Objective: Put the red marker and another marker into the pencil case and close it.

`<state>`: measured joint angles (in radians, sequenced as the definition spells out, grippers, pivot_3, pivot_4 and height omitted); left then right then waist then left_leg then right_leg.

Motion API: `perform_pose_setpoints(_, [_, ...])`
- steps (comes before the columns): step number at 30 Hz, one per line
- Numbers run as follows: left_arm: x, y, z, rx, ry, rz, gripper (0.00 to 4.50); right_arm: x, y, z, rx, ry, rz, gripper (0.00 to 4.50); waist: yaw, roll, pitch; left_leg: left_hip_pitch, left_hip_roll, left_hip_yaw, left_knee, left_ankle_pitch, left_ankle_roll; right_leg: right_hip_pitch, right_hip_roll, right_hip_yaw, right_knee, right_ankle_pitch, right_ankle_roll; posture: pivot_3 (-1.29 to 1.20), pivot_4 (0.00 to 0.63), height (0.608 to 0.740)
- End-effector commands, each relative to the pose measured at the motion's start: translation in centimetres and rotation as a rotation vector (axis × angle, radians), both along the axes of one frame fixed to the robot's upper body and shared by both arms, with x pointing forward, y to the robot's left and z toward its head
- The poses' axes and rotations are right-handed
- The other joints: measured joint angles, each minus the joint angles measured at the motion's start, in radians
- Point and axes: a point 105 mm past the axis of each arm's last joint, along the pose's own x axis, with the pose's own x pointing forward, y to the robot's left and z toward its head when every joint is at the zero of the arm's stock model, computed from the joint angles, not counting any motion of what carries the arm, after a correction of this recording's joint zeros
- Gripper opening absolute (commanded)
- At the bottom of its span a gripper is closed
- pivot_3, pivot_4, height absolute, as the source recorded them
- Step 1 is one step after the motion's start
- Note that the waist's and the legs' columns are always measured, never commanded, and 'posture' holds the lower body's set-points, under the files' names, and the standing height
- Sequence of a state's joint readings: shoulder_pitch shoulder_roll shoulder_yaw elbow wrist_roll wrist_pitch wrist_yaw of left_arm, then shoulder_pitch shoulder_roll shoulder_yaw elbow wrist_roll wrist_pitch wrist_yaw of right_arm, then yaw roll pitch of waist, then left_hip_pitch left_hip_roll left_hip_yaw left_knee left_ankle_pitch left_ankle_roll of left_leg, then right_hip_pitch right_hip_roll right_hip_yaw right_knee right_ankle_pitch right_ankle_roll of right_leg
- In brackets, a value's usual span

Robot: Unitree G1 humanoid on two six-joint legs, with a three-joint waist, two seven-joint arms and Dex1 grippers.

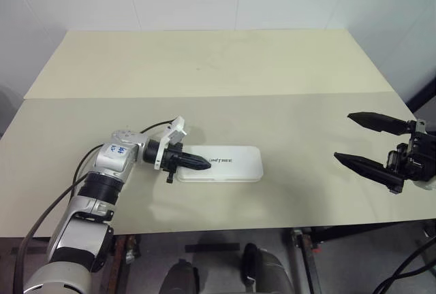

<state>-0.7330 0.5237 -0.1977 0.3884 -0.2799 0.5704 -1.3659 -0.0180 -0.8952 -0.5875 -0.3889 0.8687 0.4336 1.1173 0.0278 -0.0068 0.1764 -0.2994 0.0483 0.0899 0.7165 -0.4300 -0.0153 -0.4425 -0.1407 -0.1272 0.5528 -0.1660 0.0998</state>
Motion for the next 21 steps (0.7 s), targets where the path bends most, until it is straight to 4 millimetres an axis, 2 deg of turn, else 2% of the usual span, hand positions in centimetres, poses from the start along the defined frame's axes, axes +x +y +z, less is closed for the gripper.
perform_pose_setpoints(1, [0.2, -0.7, 0.8, -0.012, -0.015, 0.030, 0.01, -0.1, 0.4, 0.3, 0.003, -0.034, 0.013, 4.50, 0.000, 0.000, 0.000, 0.000, 0.000, 0.000, 0.000, 0.000, 0.000, 0.000, 0.000, 0.000, 0.000, 0.000, 0.000, 0.00, 0.150, 0.740])
perform_pose_setpoints(7, [0.3, -0.7, 3.4, -0.013, -0.102, 0.100, 0.01, 0.3, 0.9, -0.1, 0.015, -0.034, 0.015, 4.50, -0.004, -0.001, 0.001, -0.002, 0.000, 0.000, -0.001, -0.001, 0.000, -0.001, 0.000, 0.000, -0.001, 0.000, 0.000, 0.00, 0.150, 0.740])
perform_pose_setpoints(10, [-0.2, -0.9, 6.1, -0.157, -0.055, 0.135, 0.01, 0.7, 1.3, -0.3, 0.027, -0.036, 0.018, 4.50, -0.005, -0.001, 0.001, -0.002, 0.000, 0.000, -0.001, -0.002, 0.001, -0.001, 0.000, 0.000, -0.002, 0.000, 0.000, 0.00, 0.150, 0.740])
perform_pose_setpoints(15, [-0.5, -0.3, 8.8, -0.267, -0.152, 0.227, 0.01, 1.4, 2.1, -0.6, 0.043, -0.036, 0.034, 4.50, -0.007, -0.001, 0.001, -0.002, 0.000, 0.001, -0.001, -0.002, 0.001, -0.001, 0.000, 0.000, -0.002, 0.000, 0.000, 0.00, 0.150, 0.740])
perform_pose_setpoints(16, [-0.4, 0.1, 9.9, -0.326, -0.197, 0.263, 0.01, 1.6, 2.2, -0.7, 0.045, -0.036, 0.038, 4.50, -0.007, -0.001, 0.001, -0.002, 0.000, 0.001, -0.001, -0.002, 0.001, -0.001, 0.000, 0.000, -0.002, 0.000, 0.000, 0.00, 0.150, 0.740])
perform_pose_setpoints(17, [-0.2, 0.7, 10.8, -0.385, -0.220, 0.315, 0.38, 1.8, 2.3, -0.7, 0.047, -0.036, 0.043, 4.50, -0.007, -0.001, 0.001, -0.001, 0.000, 0.001, -0.001, -0.002, 0.001, -0.001, 0.000, 0.000, -0.002, 0.000, 0.000, 0.00, 0.150, 0.740])
perform_pose_setpoints(18, [-0.1, 1.1, 11.4, -0.424, -0.231, 0.351, 0.56, 1.9, 2.3, -0.8, 0.048, -0.036, 0.046, 4.50, -0.007, -0.002, 0.002, -0.002, 0.000, 0.001, 0.000, -0.002, 0.001, -0.001, 0.000, 0.000, -0.002, 0.000, 0.000, 0.00, 0.150, 0.740])
perform_pose_setpoints(21, [-1.3, 2.4, 12.3, -0.493, -0.307, 0.378, 1.51, 2.3, 2.4, -0.9, 0.055, -0.031, 0.062, 4.50, -0.007, -0.002, 0.002, -0.001, 0.000, 0.001, -0.001, -0.002, 0.001, -0.001, 0.000, 0.000, -0.002, 0.000, 0.000, 0.00, 0.150, 0.740])
